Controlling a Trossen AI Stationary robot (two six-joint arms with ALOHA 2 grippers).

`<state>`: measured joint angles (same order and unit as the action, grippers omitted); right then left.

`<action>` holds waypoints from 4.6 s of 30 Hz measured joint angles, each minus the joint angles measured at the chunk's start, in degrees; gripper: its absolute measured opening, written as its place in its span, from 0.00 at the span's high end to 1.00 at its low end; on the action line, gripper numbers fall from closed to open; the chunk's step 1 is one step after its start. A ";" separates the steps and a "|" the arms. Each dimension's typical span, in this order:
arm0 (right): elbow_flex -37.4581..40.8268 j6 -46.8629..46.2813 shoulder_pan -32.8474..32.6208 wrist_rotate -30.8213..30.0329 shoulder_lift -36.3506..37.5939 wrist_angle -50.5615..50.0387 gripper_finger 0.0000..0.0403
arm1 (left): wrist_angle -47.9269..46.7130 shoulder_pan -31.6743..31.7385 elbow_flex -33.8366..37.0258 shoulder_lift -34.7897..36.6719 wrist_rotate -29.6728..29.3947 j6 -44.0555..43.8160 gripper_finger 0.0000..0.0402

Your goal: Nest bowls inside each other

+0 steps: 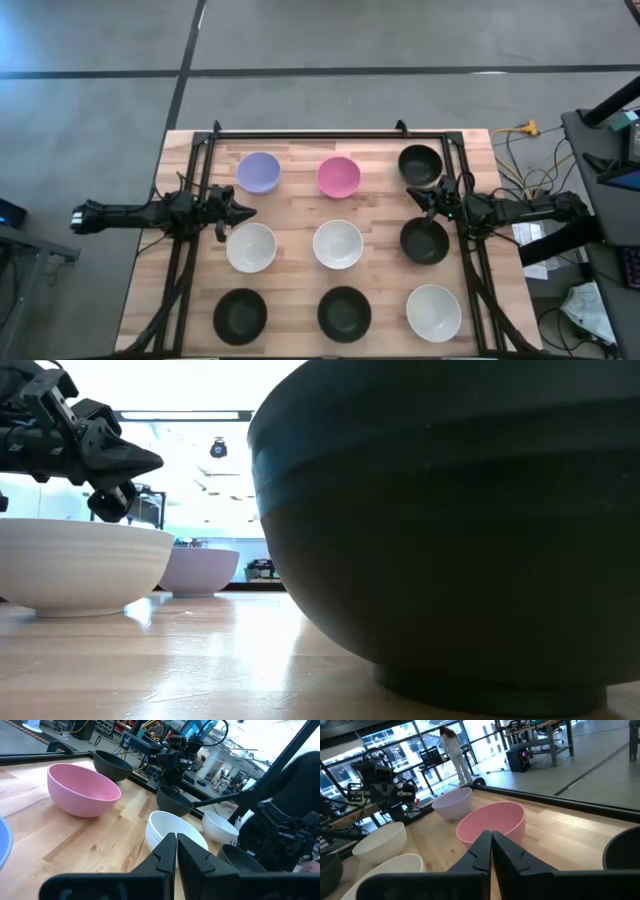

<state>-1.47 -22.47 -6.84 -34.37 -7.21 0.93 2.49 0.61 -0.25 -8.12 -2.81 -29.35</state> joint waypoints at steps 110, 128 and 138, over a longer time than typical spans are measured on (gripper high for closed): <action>-51.51 9.99 9.84 -1.44 -31.41 -22.62 0.98 | 52.74 0.17 -33.52 -38.86 -28.27 13.76 1.00; -51.28 14.03 26.48 20.92 -51.08 8.68 0.98 | 14.26 10.96 -61.58 -54.89 -36.05 22.37 1.00; -63.78 -1.64 35.41 92.38 -75.77 5.09 0.98 | -6.03 29.58 -65.50 -51.49 6.86 13.72 1.00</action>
<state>-65.24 -24.12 28.57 58.01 -82.98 6.02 -3.54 30.19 -65.75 -59.61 4.05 -15.63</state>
